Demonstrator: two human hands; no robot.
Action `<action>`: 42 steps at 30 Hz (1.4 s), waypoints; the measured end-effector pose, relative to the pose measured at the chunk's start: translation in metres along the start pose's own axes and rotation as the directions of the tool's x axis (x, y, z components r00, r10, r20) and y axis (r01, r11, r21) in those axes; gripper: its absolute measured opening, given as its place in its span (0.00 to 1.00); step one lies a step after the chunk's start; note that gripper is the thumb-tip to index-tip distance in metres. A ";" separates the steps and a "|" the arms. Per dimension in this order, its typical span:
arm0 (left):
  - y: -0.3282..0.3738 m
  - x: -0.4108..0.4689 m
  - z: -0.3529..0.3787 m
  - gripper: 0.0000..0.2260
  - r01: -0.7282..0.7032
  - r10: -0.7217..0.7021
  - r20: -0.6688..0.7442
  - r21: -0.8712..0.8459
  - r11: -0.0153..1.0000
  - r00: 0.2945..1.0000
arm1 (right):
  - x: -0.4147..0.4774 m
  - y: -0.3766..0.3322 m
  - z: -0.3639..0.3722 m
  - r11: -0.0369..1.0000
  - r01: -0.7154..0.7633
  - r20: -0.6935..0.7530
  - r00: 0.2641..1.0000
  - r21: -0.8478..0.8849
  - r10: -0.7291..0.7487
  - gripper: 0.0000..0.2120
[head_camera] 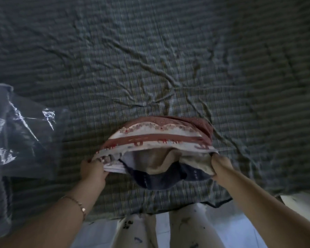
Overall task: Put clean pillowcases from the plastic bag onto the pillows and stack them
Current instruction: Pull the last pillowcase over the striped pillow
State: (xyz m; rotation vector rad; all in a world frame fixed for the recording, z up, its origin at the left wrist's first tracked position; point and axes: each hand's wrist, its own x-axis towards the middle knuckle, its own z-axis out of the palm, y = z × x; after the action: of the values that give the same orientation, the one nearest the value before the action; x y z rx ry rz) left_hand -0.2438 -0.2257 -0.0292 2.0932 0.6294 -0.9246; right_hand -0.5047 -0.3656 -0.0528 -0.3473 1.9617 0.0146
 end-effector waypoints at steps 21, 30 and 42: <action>-0.002 -0.062 0.055 0.19 -0.700 0.682 0.615 0.682 -0.209 0.396 | -0.013 -0.022 -0.073 0.909 0.328 0.216 0.937 -0.258 -0.276 0.07; -0.081 -0.133 0.178 0.10 -0.881 0.245 0.847 0.439 0.178 0.472 | -0.001 -0.017 -0.086 0.713 0.507 0.104 0.843 -0.485 -0.528 0.05; -0.091 -0.182 0.212 0.09 -0.749 0.255 0.809 0.306 0.588 0.530 | -0.003 -0.033 -0.104 0.729 0.536 0.136 0.834 -0.426 -0.534 0.11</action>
State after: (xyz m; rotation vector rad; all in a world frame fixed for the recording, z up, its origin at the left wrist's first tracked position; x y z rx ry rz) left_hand -0.5038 -0.3624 -0.0249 1.9960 -0.8604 -1.5422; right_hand -0.5886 -0.4140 -0.0030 -1.2193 1.7701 0.0961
